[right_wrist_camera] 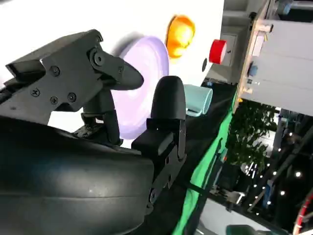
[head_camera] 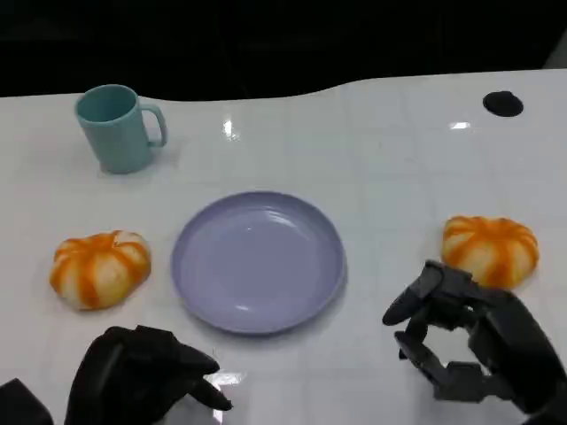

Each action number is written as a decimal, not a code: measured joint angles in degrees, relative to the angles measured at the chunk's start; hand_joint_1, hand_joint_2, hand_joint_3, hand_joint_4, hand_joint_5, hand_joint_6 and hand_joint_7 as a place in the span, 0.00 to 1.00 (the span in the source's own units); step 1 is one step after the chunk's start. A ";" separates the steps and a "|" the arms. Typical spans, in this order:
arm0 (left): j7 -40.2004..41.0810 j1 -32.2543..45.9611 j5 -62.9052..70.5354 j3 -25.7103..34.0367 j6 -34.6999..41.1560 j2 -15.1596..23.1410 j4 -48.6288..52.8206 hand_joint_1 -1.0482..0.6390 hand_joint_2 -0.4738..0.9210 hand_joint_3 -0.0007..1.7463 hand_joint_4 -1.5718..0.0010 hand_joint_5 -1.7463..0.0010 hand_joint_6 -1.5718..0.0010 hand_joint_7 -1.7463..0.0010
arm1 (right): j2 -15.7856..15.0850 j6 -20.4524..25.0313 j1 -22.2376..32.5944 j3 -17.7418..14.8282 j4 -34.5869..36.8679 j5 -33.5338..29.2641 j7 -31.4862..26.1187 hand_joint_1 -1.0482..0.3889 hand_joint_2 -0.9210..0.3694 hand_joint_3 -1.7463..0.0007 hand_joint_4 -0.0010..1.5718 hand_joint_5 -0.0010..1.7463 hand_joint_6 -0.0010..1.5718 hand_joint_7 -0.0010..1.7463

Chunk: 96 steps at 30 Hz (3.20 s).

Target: Grasp the bread from the table and place it into the plate.

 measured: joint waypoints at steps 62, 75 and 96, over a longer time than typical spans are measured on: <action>1.34 -0.06 1.33 -0.16 -0.44 -0.61 -0.35 0.00 0.90 0.00 0.00 0.79 0.00 0.93 | -18.26 21.38 -22.91 13.87 16.46 -61.67 -19.35 0.45 0.11 1.00 0.11 0.18 0.27 0.00; 1.32 -0.07 1.30 -0.10 -0.42 -0.58 -0.23 0.00 0.89 0.00 0.00 0.79 0.00 0.93 | -17.68 21.95 -28.16 17.70 28.06 -59.38 -23.83 0.48 0.07 0.99 0.22 0.11 0.29 0.00; 1.30 -0.01 1.12 0.00 -0.37 -0.58 -0.27 0.00 0.90 0.00 0.00 0.80 0.00 0.93 | -15.84 7.80 -35.00 21.70 48.18 -53.05 -50.68 0.70 0.07 0.99 0.57 1.00 0.54 0.85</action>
